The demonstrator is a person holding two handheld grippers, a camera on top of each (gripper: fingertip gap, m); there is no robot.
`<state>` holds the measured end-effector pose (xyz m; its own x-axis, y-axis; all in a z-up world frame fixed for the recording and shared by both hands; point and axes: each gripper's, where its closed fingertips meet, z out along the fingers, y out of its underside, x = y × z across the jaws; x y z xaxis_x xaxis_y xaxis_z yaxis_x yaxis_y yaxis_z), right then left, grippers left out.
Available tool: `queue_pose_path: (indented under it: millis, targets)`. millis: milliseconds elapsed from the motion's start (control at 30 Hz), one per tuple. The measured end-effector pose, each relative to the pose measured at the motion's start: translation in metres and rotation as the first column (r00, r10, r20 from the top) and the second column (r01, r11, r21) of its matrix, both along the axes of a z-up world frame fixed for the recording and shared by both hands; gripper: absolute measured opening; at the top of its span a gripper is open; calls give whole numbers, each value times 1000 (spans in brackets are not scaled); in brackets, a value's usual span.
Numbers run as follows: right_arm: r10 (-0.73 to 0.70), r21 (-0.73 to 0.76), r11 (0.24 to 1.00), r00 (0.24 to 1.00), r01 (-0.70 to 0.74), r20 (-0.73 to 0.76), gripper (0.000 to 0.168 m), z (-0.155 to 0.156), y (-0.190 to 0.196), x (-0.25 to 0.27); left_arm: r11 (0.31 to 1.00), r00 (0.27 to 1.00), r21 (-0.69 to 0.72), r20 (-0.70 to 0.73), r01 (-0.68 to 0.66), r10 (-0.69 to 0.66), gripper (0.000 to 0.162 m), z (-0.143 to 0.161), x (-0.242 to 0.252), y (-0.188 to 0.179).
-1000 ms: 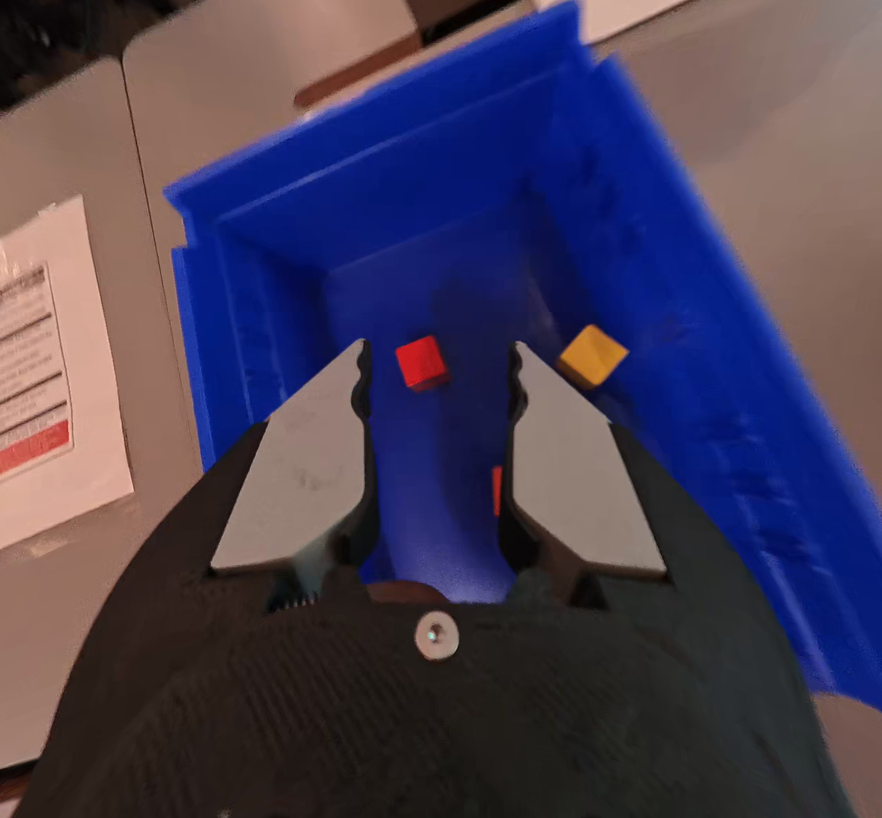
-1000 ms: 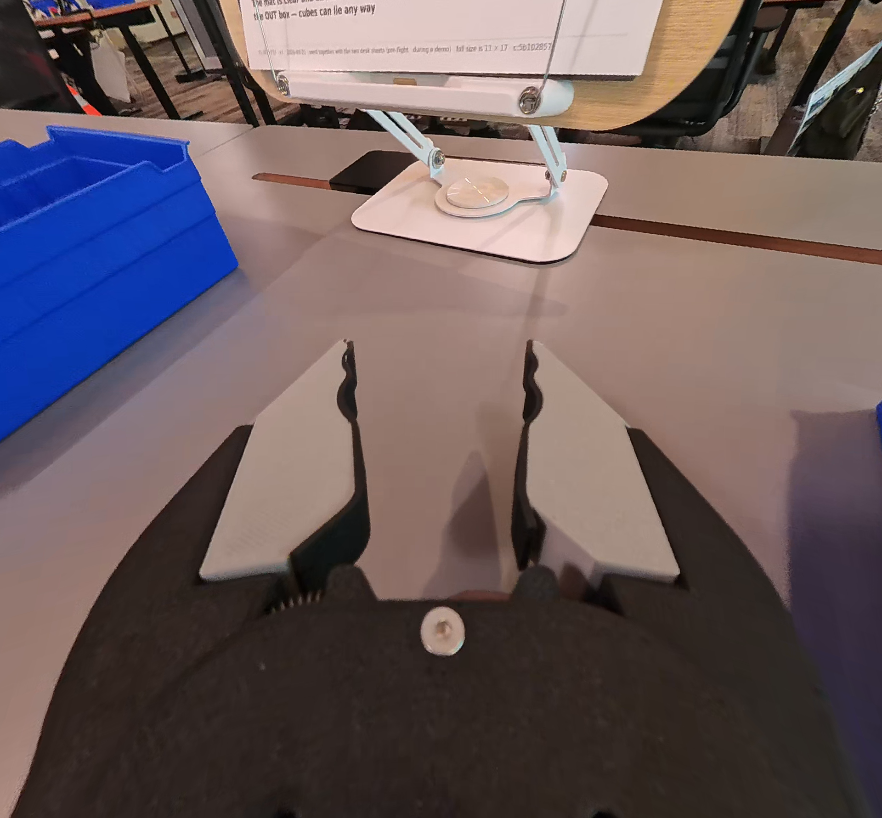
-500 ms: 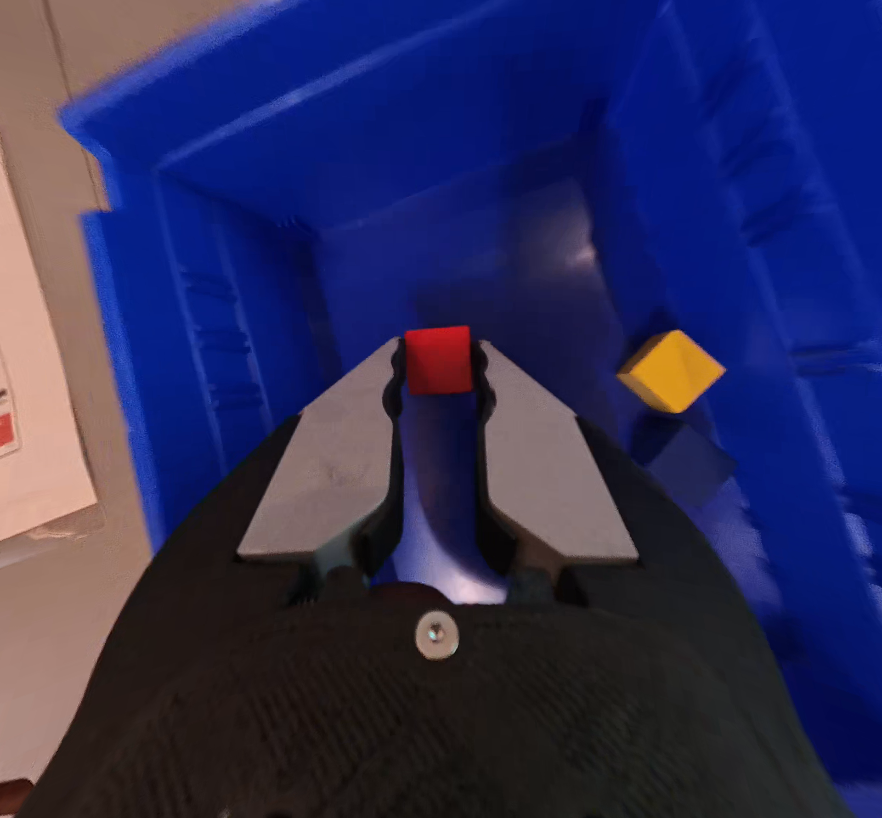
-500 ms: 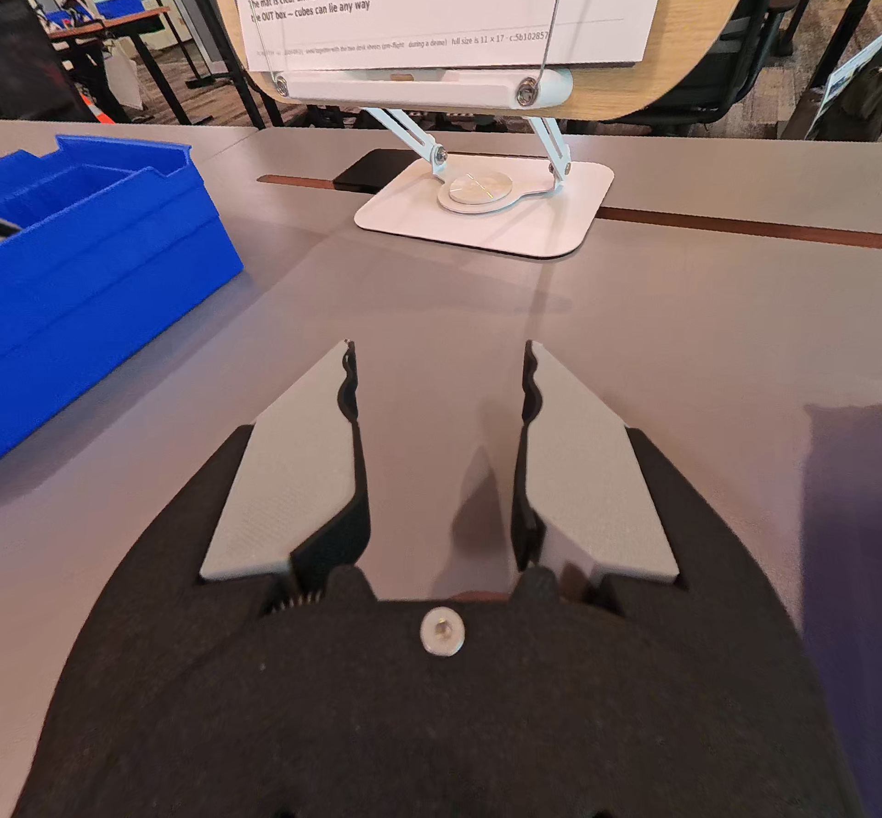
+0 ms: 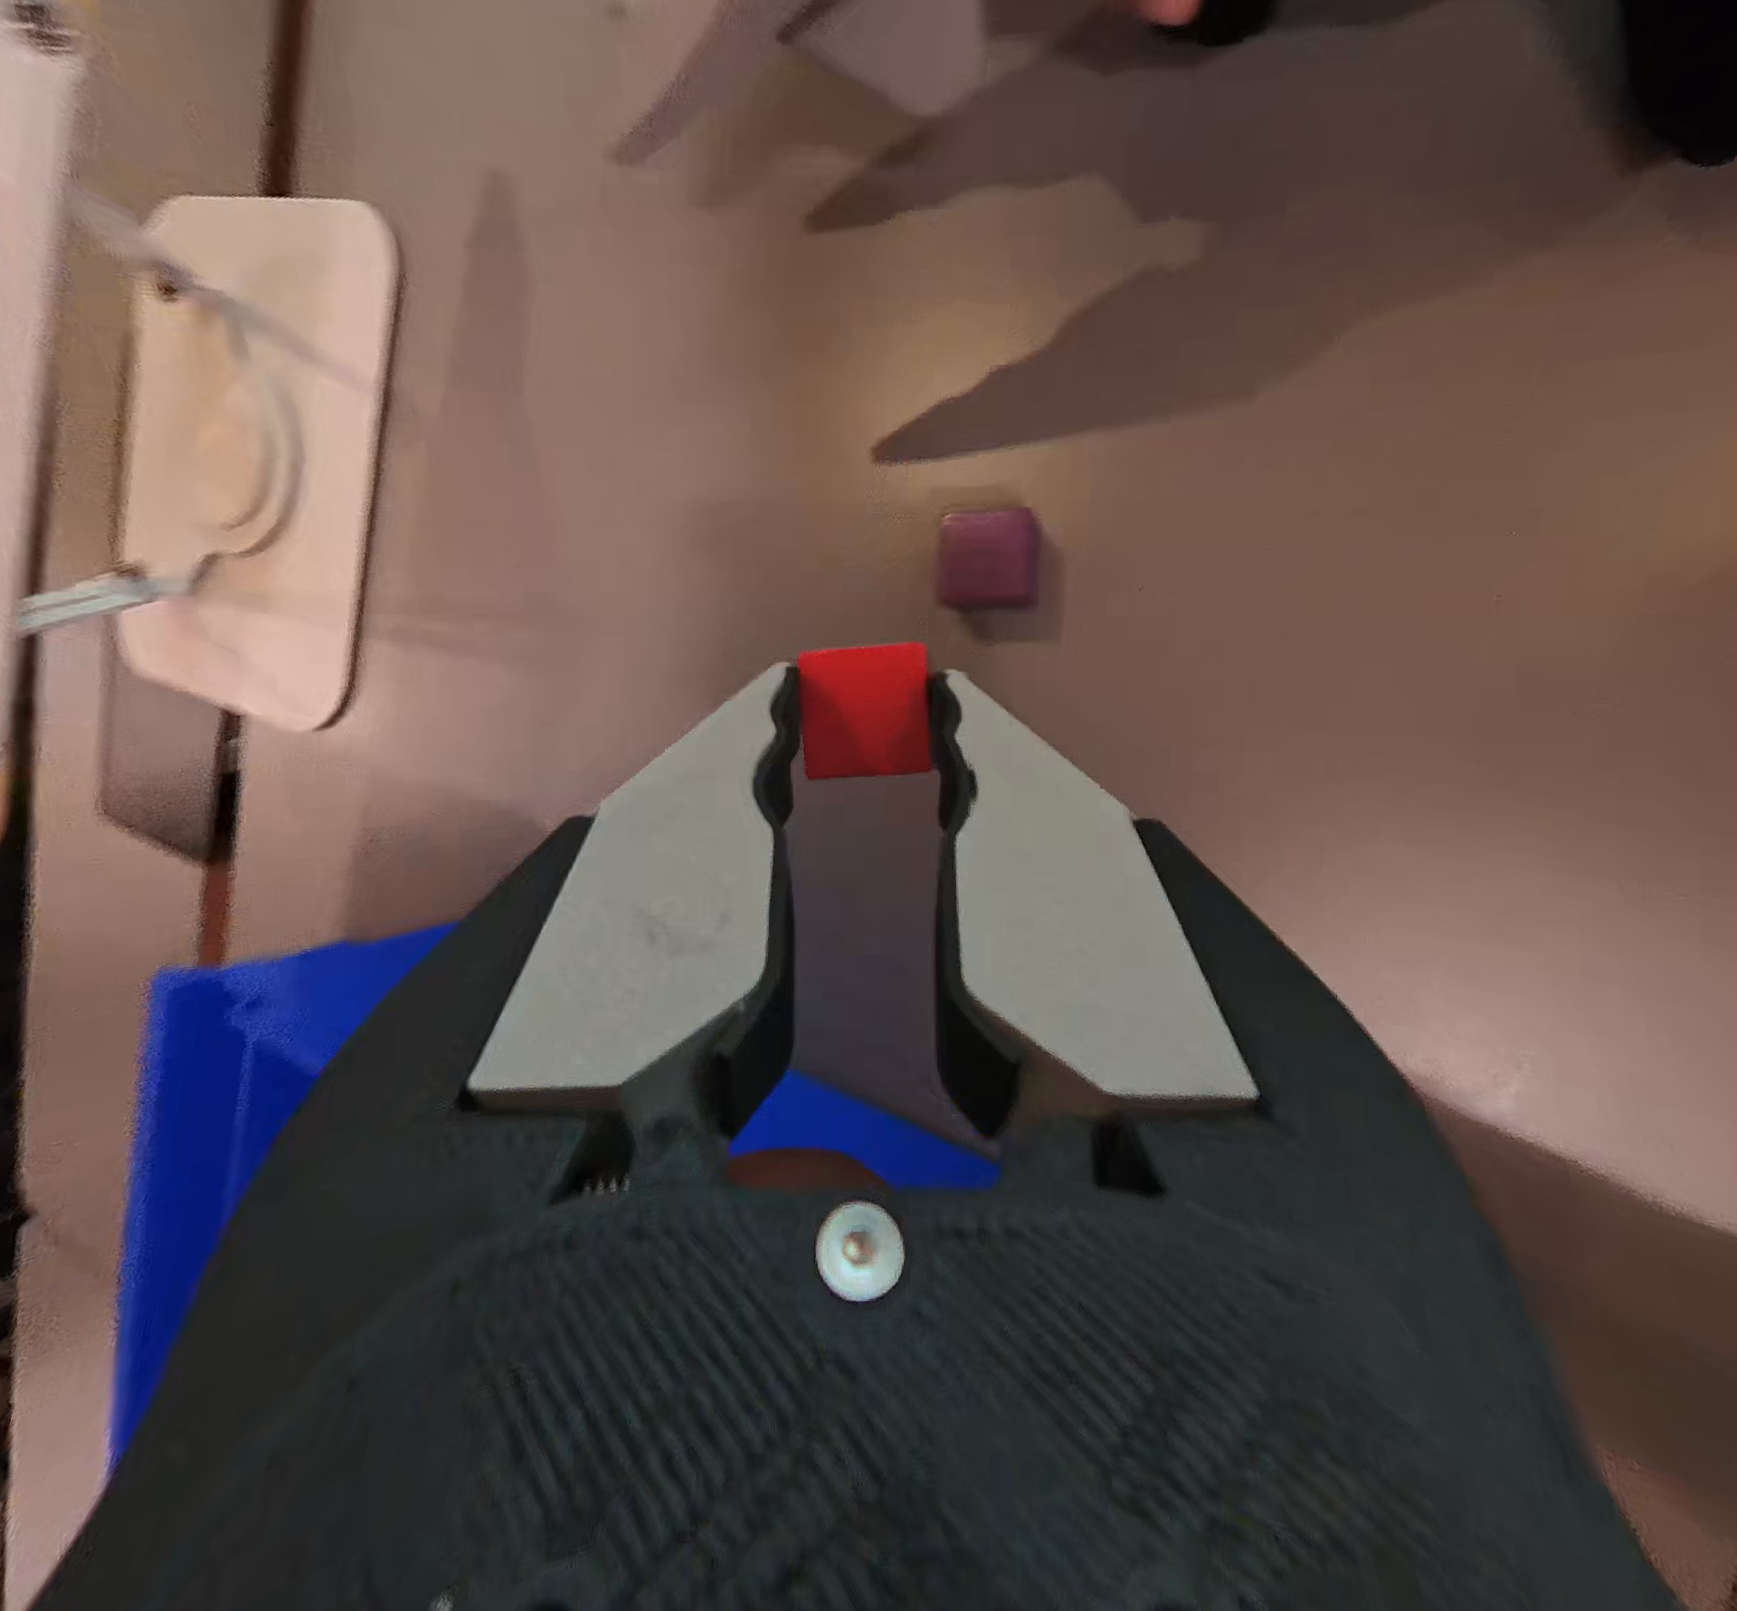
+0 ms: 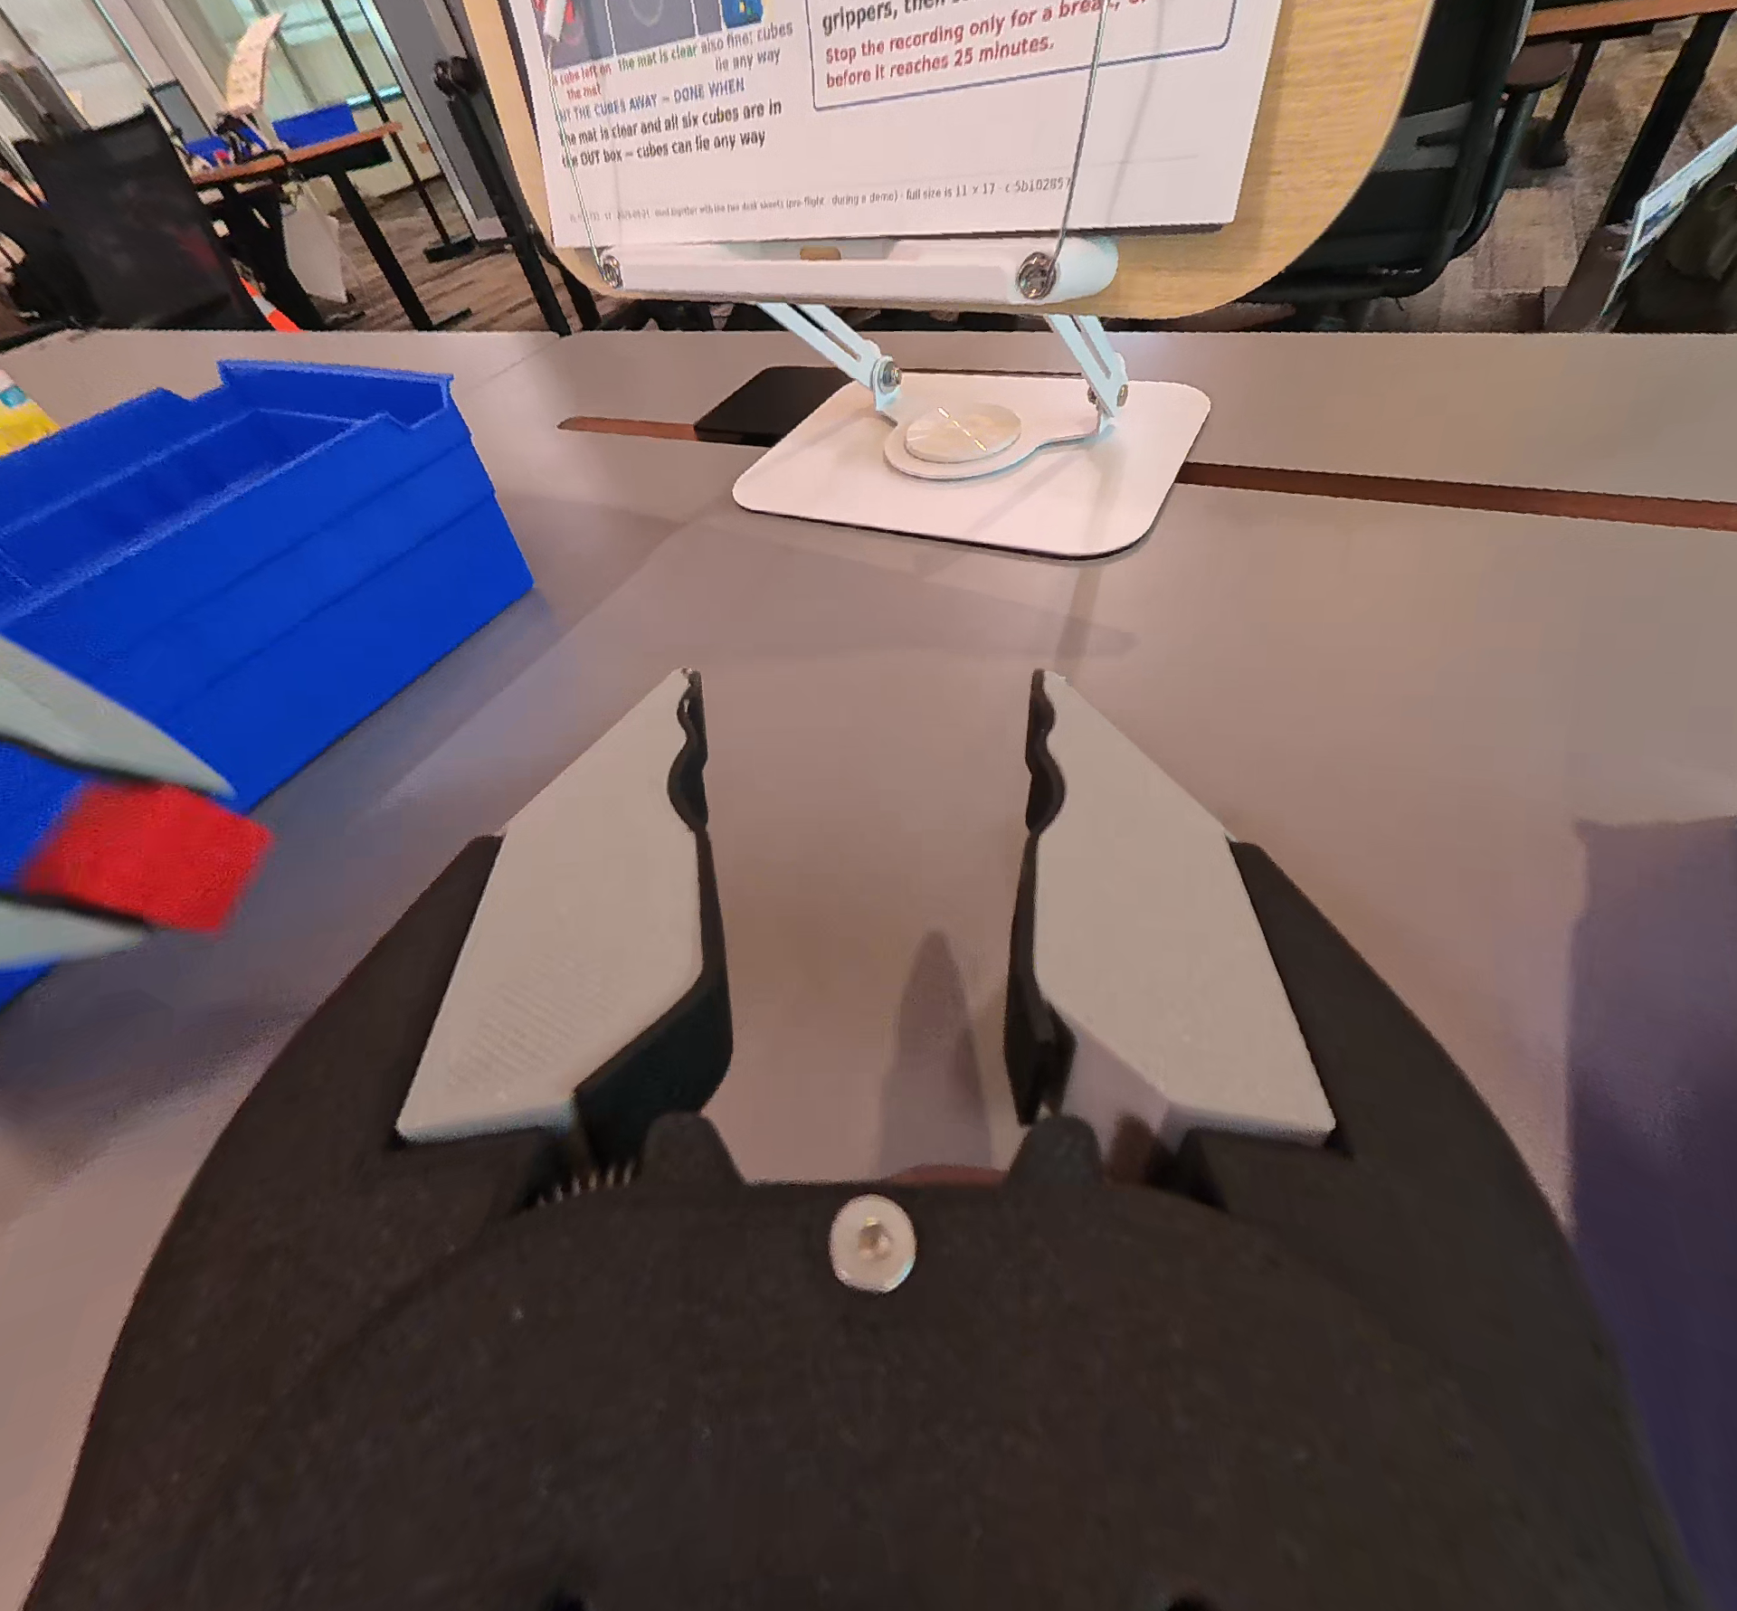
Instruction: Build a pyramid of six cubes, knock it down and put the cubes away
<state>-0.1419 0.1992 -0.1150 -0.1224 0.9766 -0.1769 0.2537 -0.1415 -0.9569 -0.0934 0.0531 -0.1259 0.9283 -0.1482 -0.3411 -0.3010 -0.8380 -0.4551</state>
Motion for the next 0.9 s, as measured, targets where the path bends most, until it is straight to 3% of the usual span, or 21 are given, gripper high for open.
queue_pose_path:
  millis: [267, 533, 900]
  targets:
    - [0, -40, 999, 1000, 0, -14, 66, 4, 4, 0, 984, 1000, -178, -7, 17, -18, 25, -54, -3, 10]
    - [5, -24, 1000, 1000, -5, -14, 66, 5, 1, 0, 979, 998, -198, 12, 55, -54, 25, -71, 9, 11]
    - [8, -23, 1000, 1000, -8, -4, 66, 2, 0, -1, 992, 997, -100, 12, 75, -74, 24, -72, 14, 27]
